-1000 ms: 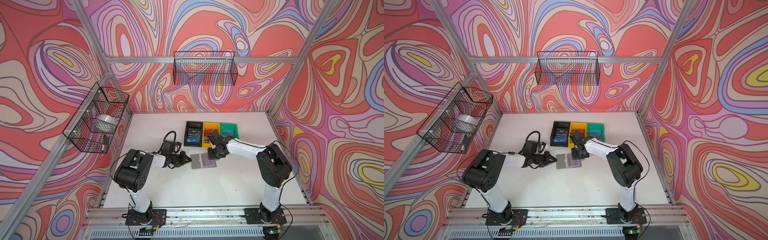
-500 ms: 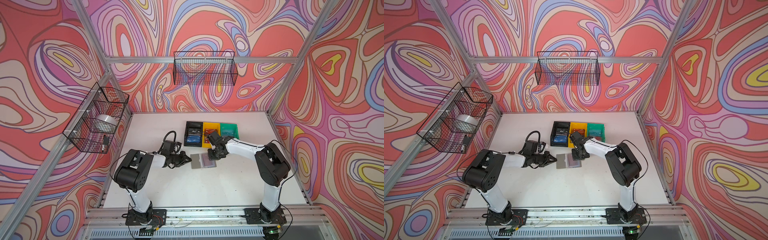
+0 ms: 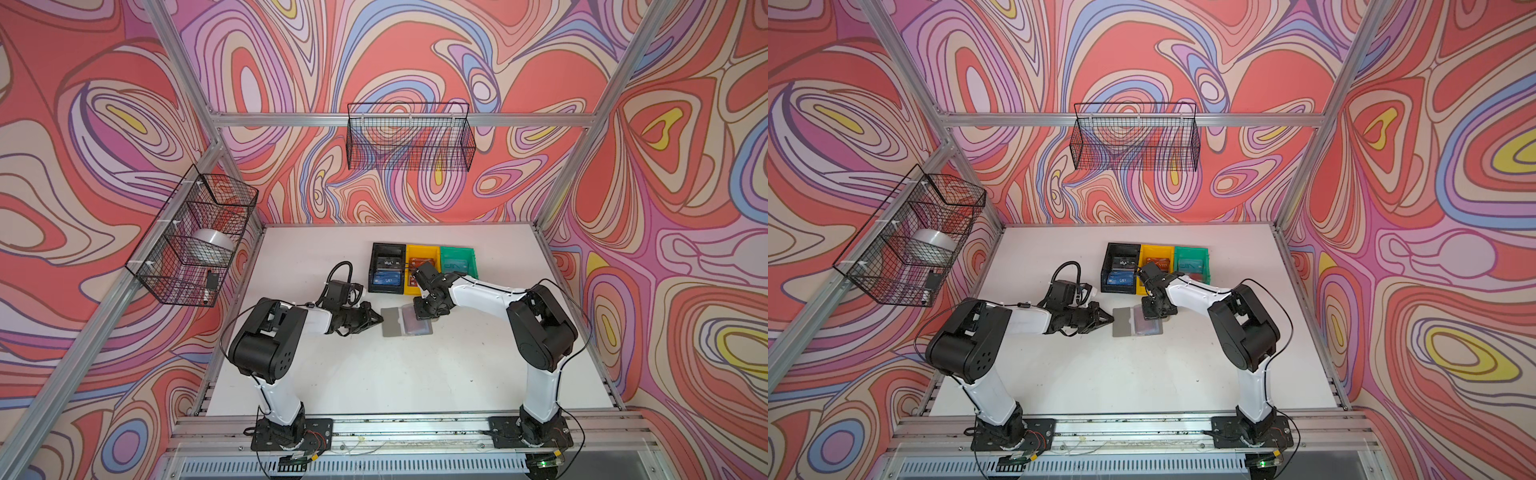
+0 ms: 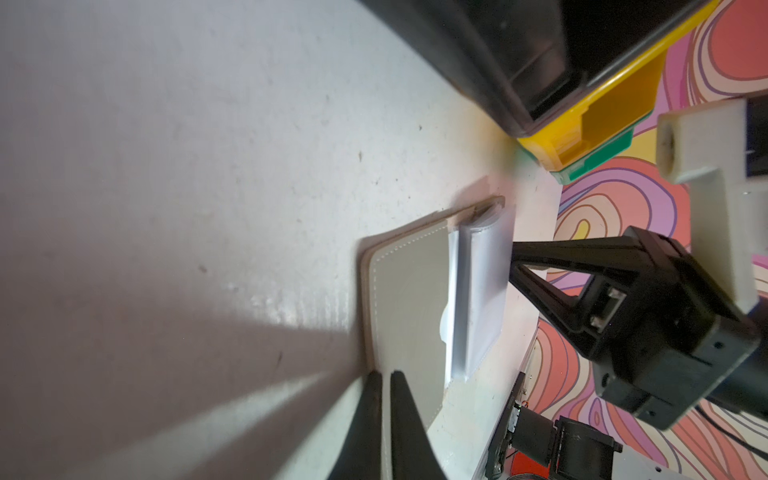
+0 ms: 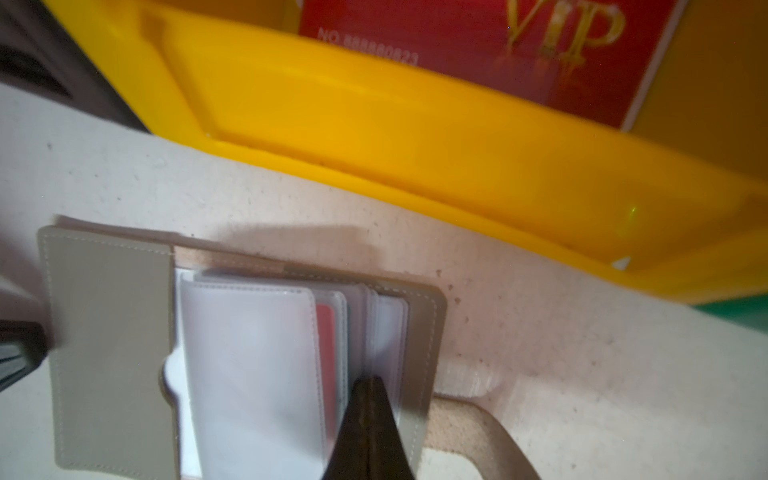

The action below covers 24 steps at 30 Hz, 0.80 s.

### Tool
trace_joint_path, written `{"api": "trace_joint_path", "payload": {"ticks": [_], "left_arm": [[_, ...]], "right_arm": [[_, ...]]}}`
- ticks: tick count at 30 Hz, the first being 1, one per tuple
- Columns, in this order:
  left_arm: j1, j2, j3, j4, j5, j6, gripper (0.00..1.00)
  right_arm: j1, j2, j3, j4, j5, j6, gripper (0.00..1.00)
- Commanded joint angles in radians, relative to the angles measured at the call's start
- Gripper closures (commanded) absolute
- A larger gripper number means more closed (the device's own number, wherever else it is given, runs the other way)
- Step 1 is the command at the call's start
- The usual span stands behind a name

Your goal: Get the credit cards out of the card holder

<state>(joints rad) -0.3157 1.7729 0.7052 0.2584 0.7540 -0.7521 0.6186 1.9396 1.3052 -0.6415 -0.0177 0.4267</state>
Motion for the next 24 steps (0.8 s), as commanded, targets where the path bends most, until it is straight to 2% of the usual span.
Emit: {"api": "trace_joint_path", "payload": {"ticks": [1,24], "left_arm": [[-0.008,0.016,0.014,0.007,-0.004,0.007,0.9],[-0.007,0.013,0.013,-0.008,-0.003,0.025,0.9]], "right_arm": [[0.018,0.009,0.009,0.01,-0.026,-0.006,1.0],[0.024,-0.033,0.039,-0.012,-0.041,-0.012,1.0]]}}
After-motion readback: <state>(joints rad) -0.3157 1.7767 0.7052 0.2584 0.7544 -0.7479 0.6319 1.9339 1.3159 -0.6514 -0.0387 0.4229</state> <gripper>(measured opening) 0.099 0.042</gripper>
